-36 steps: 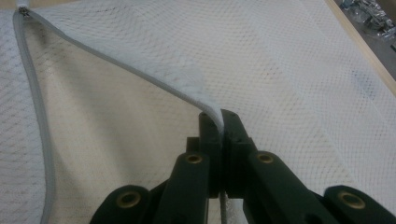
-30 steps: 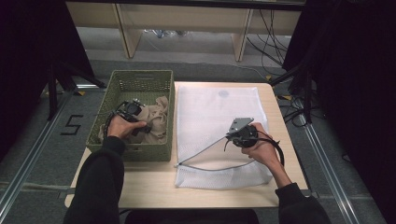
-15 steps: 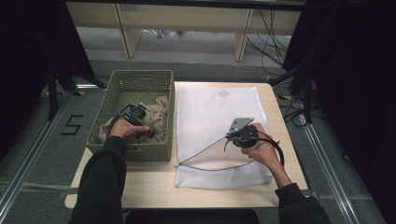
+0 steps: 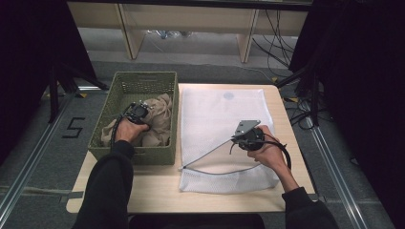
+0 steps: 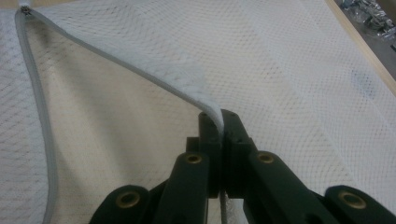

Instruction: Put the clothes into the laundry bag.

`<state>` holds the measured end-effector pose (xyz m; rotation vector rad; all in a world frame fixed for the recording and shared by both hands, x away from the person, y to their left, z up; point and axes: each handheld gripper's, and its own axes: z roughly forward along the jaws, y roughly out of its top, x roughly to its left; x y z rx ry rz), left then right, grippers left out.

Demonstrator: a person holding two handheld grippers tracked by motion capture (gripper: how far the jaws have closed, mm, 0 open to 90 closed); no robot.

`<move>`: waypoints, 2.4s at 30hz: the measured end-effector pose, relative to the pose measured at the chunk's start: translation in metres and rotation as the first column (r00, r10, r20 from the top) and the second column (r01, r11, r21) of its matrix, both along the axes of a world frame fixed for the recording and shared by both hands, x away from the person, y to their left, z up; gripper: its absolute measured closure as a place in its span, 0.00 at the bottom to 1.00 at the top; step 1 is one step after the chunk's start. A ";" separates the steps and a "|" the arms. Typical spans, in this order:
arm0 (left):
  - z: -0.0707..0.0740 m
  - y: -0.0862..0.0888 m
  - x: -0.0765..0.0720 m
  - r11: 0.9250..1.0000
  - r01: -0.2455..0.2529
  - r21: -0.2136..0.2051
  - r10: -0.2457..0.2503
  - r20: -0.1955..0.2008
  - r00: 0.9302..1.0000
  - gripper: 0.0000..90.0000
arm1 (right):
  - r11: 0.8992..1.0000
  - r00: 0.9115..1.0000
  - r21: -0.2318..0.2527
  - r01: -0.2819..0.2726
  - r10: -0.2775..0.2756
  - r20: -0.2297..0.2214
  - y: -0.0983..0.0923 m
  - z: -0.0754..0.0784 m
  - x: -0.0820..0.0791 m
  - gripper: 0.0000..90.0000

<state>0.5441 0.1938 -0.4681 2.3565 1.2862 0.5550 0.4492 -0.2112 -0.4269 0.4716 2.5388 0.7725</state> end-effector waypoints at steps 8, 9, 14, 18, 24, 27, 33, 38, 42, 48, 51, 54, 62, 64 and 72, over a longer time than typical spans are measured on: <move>-0.013 0.011 0.005 0.997 -0.076 -0.013 0.075 -0.096 0.993 0.16 | 0.999 0.999 0.023 0.035 -0.035 0.002 0.000 0.001 -0.002 0.99; -0.016 0.014 0.005 0.996 -0.089 -0.028 0.086 -0.111 0.990 0.16 | 0.999 0.999 0.026 0.042 -0.042 -0.001 0.000 0.002 -0.003 0.99; -0.017 0.010 0.007 0.999 -0.051 -0.019 0.048 -0.141 0.989 0.28 | 0.999 1.000 0.028 0.019 -0.019 0.009 -0.003 0.008 0.001 0.99; -0.014 0.009 0.007 0.998 -0.052 -0.044 0.045 -0.162 0.986 0.59 | 0.997 0.999 0.058 0.054 -0.054 0.003 -0.004 0.013 0.004 0.99; -0.007 0.011 0.004 0.994 -0.065 -0.091 0.054 -0.115 0.992 0.70 | 0.998 0.999 0.060 0.029 -0.031 0.020 -0.002 0.018 0.009 0.99; 0.003 0.014 0.002 0.988 -0.064 -0.138 0.054 -0.079 0.995 0.72 | 0.997 0.999 0.064 0.043 -0.043 0.009 -0.002 0.018 0.009 0.99; 0.034 0.023 -0.005 0.955 -0.063 -0.290 0.078 0.041 0.996 0.73 | 0.997 0.999 0.074 0.032 -0.034 0.017 -0.002 0.019 0.011 0.99; 0.065 0.033 -0.014 0.941 -0.021 -0.338 0.050 0.078 0.996 0.74 | 0.996 0.999 0.081 0.037 -0.039 0.015 -0.002 0.021 0.012 0.99; 0.088 0.036 -0.023 0.922 0.016 -0.387 0.029 0.110 0.994 0.74 | 0.995 0.999 0.096 0.042 -0.044 0.019 0.000 0.026 0.013 0.99; 0.115 0.041 -0.040 0.887 0.049 -0.459 0.022 0.146 0.989 0.75 | 0.994 0.998 0.106 0.041 -0.045 0.036 -0.001 0.031 0.015 0.99; 0.137 0.043 -0.055 0.862 0.087 -0.499 -0.004 0.166 0.986 0.75 | 0.993 0.998 0.111 0.044 -0.048 0.036 -0.002 0.032 0.017 0.99; 0.146 0.044 -0.064 0.853 0.117 -0.508 -0.028 0.180 0.983 0.75 | 0.991 0.998 0.119 0.057 -0.061 0.027 -0.002 0.032 0.016 0.99; 0.178 0.038 -0.103 0.808 0.222 -0.546 -0.118 0.220 0.968 0.75 | 0.991 0.997 0.123 0.058 -0.062 0.036 -0.004 0.033 0.022 0.99; 0.191 0.032 -0.117 0.782 0.261 -0.566 -0.148 0.238 0.960 0.75 | 0.990 0.997 0.127 0.054 -0.060 0.040 -0.005 0.035 0.026 0.99; 0.213 0.008 -0.152 0.756 0.364 -0.544 -0.245 0.281 0.928 0.75 | 0.987 0.997 0.152 0.053 -0.061 0.051 -0.005 0.042 0.032 1.00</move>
